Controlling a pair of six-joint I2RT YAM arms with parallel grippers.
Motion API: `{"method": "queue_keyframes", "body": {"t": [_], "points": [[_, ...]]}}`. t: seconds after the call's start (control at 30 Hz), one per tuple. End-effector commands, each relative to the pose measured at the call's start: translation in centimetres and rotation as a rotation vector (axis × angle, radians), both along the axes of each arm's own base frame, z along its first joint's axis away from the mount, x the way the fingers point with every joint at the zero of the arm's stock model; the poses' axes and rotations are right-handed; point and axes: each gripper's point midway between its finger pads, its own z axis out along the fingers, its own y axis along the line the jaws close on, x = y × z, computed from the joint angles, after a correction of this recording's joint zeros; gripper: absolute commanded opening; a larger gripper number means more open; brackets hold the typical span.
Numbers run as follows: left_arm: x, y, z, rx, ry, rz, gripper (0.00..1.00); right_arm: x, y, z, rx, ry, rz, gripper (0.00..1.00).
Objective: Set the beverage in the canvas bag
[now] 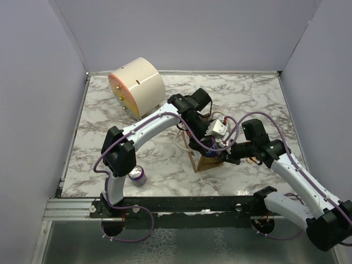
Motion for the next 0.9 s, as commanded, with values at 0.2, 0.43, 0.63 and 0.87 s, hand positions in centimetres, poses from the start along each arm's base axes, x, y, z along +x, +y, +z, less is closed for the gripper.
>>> {"method": "queue_keyframes", "body": {"t": [0.2,0.43,0.63,0.87], "points": [[-3.1,1.8,1.1,0.007,0.019,-0.167,0.0,1.9,0.6,2.6,0.039,-0.087,-0.033,0.01],[-3.2,1.8,1.5,-0.012,0.003,-0.201,0.0,2.0,0.8,2.6,0.055,-0.086,-0.033,0.01],[-2.6,1.2,2.3,-0.052,-0.02,-0.177,0.0,1.9,0.7,1.8,0.045,-0.083,-0.032,0.02],[-1.8,-0.2,3.4,-0.137,0.002,-0.086,0.0,1.5,0.6,1.7,0.036,-0.074,-0.02,0.22]]}}
